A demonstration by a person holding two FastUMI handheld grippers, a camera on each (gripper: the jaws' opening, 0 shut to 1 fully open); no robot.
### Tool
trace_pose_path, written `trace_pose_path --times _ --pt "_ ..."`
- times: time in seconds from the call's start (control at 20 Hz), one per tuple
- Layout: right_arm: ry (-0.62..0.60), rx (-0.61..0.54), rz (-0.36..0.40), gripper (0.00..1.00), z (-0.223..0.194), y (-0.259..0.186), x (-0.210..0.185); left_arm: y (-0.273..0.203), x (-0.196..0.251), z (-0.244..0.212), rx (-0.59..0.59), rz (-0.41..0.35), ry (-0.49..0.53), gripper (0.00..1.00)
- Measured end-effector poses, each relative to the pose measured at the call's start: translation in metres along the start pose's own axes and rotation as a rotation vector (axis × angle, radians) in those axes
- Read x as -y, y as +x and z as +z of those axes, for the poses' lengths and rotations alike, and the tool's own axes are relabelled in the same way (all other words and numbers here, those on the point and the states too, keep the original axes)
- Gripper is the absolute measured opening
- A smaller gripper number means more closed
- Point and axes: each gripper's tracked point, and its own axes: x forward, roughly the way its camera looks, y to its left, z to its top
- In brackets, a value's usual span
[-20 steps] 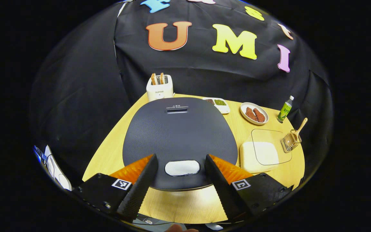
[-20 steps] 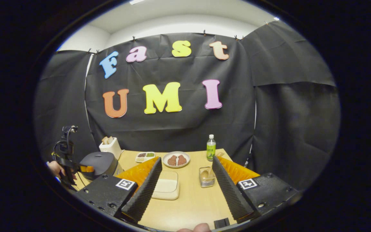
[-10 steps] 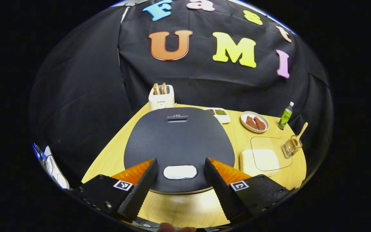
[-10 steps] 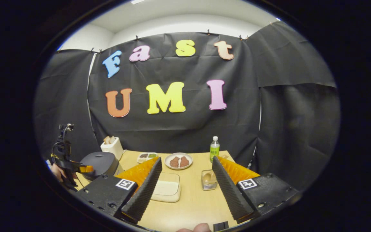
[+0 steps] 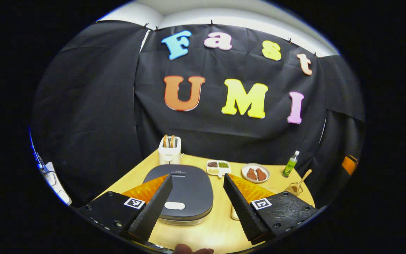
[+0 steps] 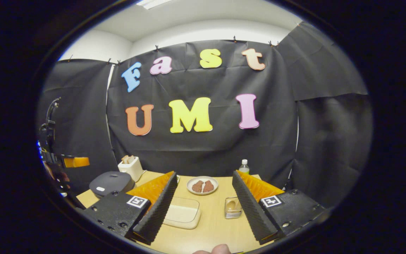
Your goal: Close the left gripper, press the button to open the rice cooker; take a wooden spoon from the chopstick holder with the right hand, scoop a spoonful of rice and pour it into the rice cooker, then put the wooden spoon back into the chopstick holder.
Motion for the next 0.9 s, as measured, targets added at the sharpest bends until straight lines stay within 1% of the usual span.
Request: trace_pose_path --times 0.15,0.3,0.4,0.5,0.6,0.7,0.9 --pt "0.011 0.047 -0.019 0.99 0.02 -0.019 -0.008 -0.041 0.015 0.034 0.092 -0.042 0.007 0.94" --pt "0.007 0.079 -0.063 0.99 0.032 -0.055 -0.025 -0.084 0.018 0.05 0.142 -0.084 -0.017 0.94" --pt "0.016 0.093 -0.085 1.0 0.037 -0.084 -0.041 -0.11 0.014 0.049 0.156 -0.096 -0.016 0.94" --pt "0.019 0.104 -0.102 1.0 0.038 -0.112 -0.058 -0.132 0.008 0.043 0.176 -0.096 0.032 0.94" --pt "0.014 0.11 -0.113 1.0 0.035 -0.139 -0.076 -0.154 0.012 0.03 0.177 -0.118 0.064 0.94" --pt "0.004 0.11 -0.127 1.0 0.033 -0.164 -0.089 -0.175 0.018 0.024 0.18 -0.153 0.061 0.94" --pt "0.002 0.113 -0.14 1.0 0.029 -0.202 -0.114 -0.204 0.023 0.019 0.2 -0.179 0.077 0.95"
